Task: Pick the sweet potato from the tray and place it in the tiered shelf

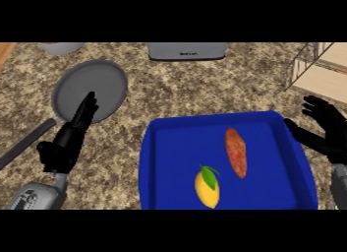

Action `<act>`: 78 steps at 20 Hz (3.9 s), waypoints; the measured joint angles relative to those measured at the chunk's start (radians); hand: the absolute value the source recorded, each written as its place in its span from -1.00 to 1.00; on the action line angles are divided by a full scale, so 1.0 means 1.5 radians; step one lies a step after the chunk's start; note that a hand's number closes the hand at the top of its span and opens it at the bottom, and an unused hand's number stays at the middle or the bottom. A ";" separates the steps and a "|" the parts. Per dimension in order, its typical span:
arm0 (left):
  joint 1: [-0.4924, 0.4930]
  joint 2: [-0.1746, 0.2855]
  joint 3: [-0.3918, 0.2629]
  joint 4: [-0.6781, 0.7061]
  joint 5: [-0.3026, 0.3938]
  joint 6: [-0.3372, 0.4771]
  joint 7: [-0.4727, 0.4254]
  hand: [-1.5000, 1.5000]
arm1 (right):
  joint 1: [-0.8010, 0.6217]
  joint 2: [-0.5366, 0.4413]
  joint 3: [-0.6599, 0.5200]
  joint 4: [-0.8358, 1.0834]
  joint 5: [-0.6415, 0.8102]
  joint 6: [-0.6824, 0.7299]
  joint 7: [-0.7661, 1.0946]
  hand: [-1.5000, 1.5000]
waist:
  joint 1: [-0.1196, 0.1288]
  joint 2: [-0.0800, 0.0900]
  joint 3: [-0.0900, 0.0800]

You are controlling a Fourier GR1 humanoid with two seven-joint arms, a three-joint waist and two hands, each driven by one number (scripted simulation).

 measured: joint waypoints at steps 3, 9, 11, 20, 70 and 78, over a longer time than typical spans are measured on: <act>-0.019 -0.014 -0.012 0.003 -0.018 0.013 0.024 0.00 | 0.029 0.048 -0.027 0.020 0.019 -0.076 -0.085 -1.00 | 0.004 -0.002 0.001; -0.029 -0.033 -0.013 0.003 -0.040 0.017 0.046 0.00 | 0.064 0.051 -0.053 -0.020 -0.018 -0.004 -0.140 -1.00 | 0.012 -0.005 0.000; -0.032 -0.032 -0.008 0.012 -0.042 0.011 0.041 0.00 | 0.071 0.023 -0.028 -0.035 -0.003 0.030 -0.115 -1.00 | 0.013 -0.005 0.000; -0.041 -0.041 0.000 0.017 -0.056 0.004 0.047 0.00 | 0.046 -0.100 0.058 -0.213 0.073 0.079 0.147 -1.00 | 0.015 -0.007 -0.001; -0.025 -0.138 0.114 0.014 -0.171 -0.100 0.056 0.00 | -0.028 0.111 0.187 -0.419 0.520 0.383 0.677 -1.00 | 0.018 -0.005 0.000; -0.009 -0.147 0.126 -0.012 -0.185 -0.116 0.063 0.00 | -0.033 0.139 0.166 -0.376 0.564 0.419 0.651 -1.00 | 0.019 -0.005 0.000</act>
